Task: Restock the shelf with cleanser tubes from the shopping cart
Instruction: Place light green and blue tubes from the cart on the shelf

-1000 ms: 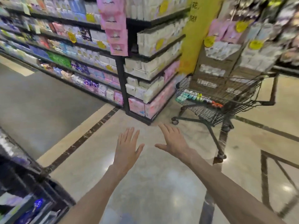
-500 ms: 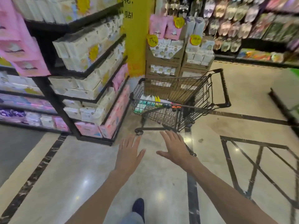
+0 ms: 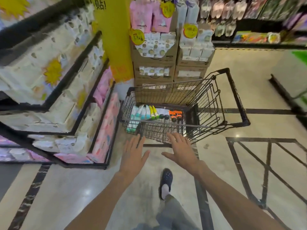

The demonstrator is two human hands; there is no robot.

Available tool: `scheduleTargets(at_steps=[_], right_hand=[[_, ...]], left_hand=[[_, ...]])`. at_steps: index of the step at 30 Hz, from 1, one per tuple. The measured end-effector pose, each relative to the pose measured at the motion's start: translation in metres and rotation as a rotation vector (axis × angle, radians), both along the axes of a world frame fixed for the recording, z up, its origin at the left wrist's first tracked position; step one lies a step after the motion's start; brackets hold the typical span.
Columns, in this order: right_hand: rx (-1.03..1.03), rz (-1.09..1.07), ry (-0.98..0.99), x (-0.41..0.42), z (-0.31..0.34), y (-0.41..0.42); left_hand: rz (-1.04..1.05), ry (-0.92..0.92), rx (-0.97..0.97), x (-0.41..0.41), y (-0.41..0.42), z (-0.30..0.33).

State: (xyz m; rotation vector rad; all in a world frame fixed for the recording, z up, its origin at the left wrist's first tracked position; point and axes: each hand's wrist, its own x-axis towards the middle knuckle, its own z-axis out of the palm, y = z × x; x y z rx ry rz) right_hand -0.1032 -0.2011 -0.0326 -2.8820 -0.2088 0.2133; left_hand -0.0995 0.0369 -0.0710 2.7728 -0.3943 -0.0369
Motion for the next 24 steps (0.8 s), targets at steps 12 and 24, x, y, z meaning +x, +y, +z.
scheduleTargets(at_steps=[12,24], right_hand=[[0.088,0.010,0.166,0.229,-0.048,-0.024],[0.110,-0.080,0.373,0.362,-0.113,-0.014]], left_hand=[[0.110,0.160,0.053,0.226,-0.023,-0.028],[0.171,0.397,-0.069,0.380,-0.001,-0.092]])
